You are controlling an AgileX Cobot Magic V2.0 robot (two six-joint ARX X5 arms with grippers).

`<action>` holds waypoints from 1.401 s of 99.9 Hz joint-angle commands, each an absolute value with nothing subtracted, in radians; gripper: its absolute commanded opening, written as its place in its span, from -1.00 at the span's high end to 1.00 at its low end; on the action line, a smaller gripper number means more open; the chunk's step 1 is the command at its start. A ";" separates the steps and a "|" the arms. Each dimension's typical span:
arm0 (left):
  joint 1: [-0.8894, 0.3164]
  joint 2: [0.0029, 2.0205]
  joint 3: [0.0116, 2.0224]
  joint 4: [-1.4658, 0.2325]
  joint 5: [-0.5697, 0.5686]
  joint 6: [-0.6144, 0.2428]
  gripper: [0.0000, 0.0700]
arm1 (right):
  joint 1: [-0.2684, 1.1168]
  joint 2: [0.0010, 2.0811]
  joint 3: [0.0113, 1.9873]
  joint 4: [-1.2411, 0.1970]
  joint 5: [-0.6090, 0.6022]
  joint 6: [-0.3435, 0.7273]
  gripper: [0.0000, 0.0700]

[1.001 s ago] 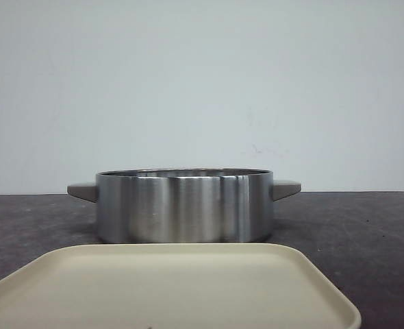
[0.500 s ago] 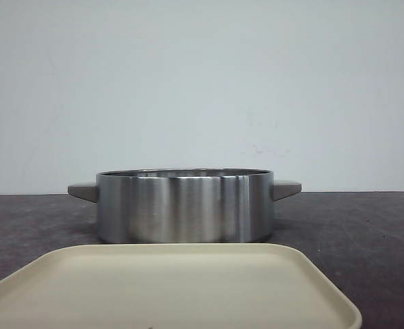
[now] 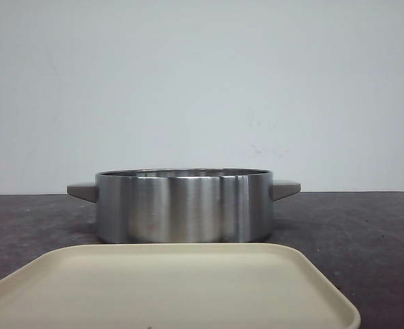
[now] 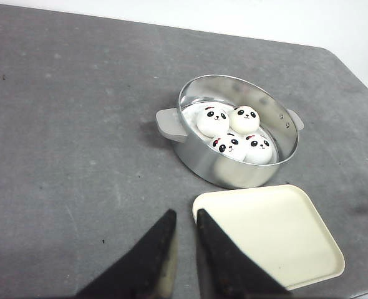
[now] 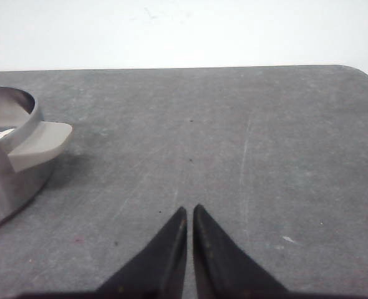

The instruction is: Steam buns

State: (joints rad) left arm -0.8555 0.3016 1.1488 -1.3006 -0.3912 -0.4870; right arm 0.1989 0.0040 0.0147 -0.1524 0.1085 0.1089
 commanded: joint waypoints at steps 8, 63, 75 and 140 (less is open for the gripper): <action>-0.864 0.302 1.166 -1.291 -0.392 -0.490 0.97 | 0.199 0.004 0.012 -0.142 0.112 0.104 0.97; -0.832 0.299 1.166 -1.291 -0.392 -0.488 0.97 | 0.199 0.004 0.012 -0.142 0.112 0.104 0.97; -0.756 0.301 1.156 -1.285 -0.426 -0.446 0.97 | 0.199 0.004 0.012 -0.142 0.112 0.104 0.97; -0.070 0.173 0.108 0.065 0.058 -0.264 0.97 | 0.199 0.004 0.012 -0.142 0.112 0.104 0.97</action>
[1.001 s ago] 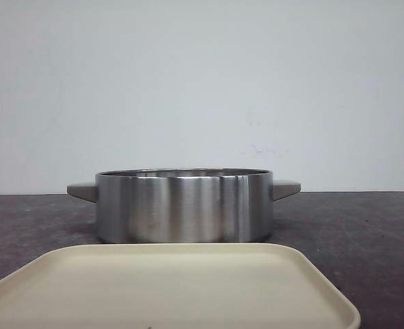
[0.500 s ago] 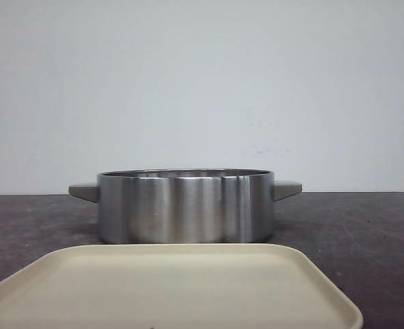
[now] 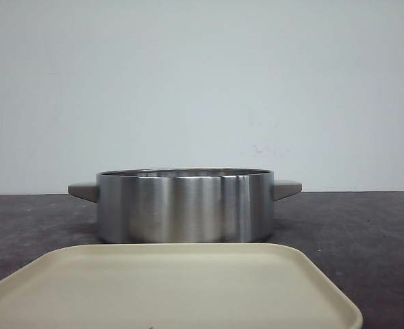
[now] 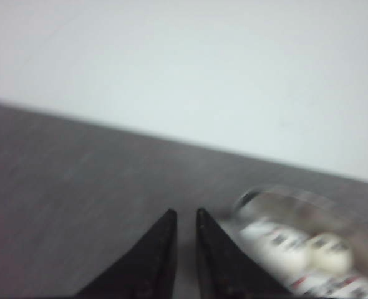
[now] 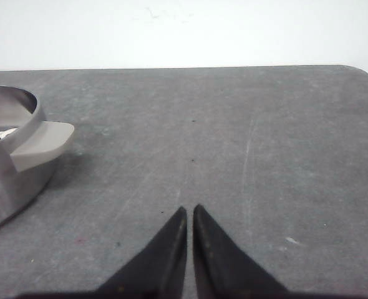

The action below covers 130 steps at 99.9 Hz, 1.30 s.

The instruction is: Steam buns

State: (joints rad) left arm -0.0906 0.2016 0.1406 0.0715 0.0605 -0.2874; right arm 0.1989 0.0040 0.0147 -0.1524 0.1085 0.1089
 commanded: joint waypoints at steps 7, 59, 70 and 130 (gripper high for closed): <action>-0.038 0.125 0.070 0.027 0.049 -0.228 0.97 | 0.199 0.004 0.012 -0.142 0.112 0.104 0.97; 0.076 0.003 0.014 -0.194 0.013 0.009 0.97 | 0.199 0.004 0.012 -0.124 0.112 0.104 0.97; 0.077 0.003 0.014 -0.196 -0.011 -0.012 0.97 | 0.199 0.004 0.012 -0.103 0.112 0.104 0.97; 0.076 0.003 0.014 -0.189 -0.007 -0.049 0.97 | 0.199 0.004 0.012 -0.098 0.112 0.104 0.97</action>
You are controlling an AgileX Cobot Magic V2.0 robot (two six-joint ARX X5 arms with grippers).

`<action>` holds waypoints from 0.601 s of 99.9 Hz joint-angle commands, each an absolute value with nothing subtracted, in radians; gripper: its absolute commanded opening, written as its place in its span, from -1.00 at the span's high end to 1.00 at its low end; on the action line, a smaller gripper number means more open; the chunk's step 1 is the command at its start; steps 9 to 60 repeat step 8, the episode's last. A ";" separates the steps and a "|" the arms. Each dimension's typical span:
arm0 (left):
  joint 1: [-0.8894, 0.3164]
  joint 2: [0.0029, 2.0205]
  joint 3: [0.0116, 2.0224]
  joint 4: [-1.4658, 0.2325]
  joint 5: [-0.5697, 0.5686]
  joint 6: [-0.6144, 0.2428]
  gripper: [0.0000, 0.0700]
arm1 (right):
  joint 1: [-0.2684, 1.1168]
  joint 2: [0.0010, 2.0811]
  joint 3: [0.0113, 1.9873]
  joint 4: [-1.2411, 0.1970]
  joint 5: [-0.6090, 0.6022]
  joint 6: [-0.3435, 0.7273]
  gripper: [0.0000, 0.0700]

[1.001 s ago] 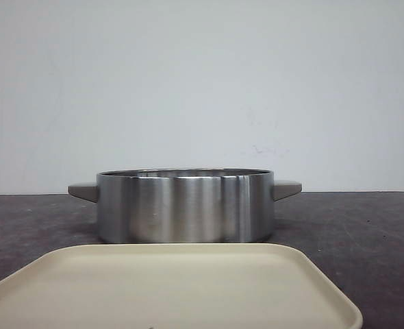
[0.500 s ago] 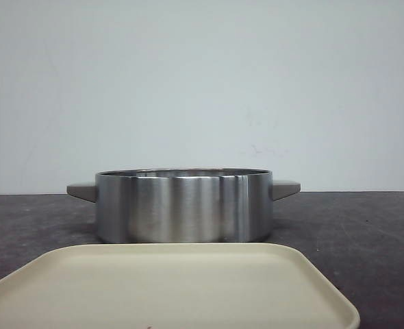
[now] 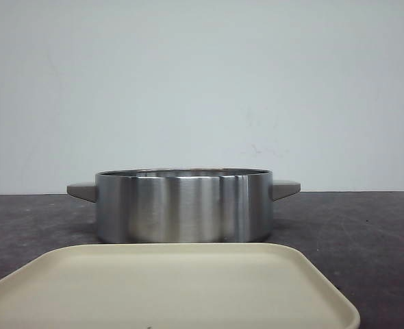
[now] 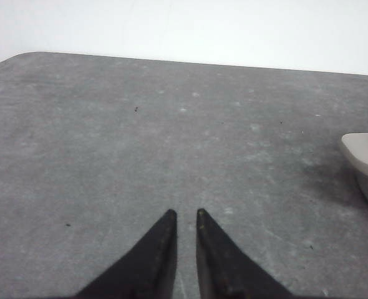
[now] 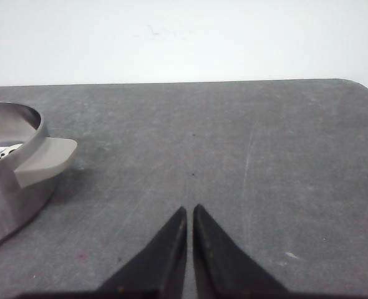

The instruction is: Steam buns

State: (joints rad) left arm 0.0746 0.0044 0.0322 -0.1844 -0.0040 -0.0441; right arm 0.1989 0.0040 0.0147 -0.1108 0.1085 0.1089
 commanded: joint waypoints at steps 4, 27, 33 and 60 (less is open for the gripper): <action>0.076 0.003 0.014 -0.189 -0.007 -0.049 0.97 | 0.199 0.004 0.012 -0.098 0.112 0.104 0.97; 0.076 0.003 0.014 -0.189 -0.007 -0.049 0.97 | 0.199 0.004 0.012 -0.098 0.112 0.104 0.97; 0.076 0.003 0.014 -0.189 -0.007 -0.049 0.97 | 0.199 0.004 0.012 -0.098 0.112 0.104 0.97; 0.076 0.003 0.014 -0.189 -0.007 -0.049 0.97 | 0.199 0.004 0.012 -0.098 0.112 0.104 0.97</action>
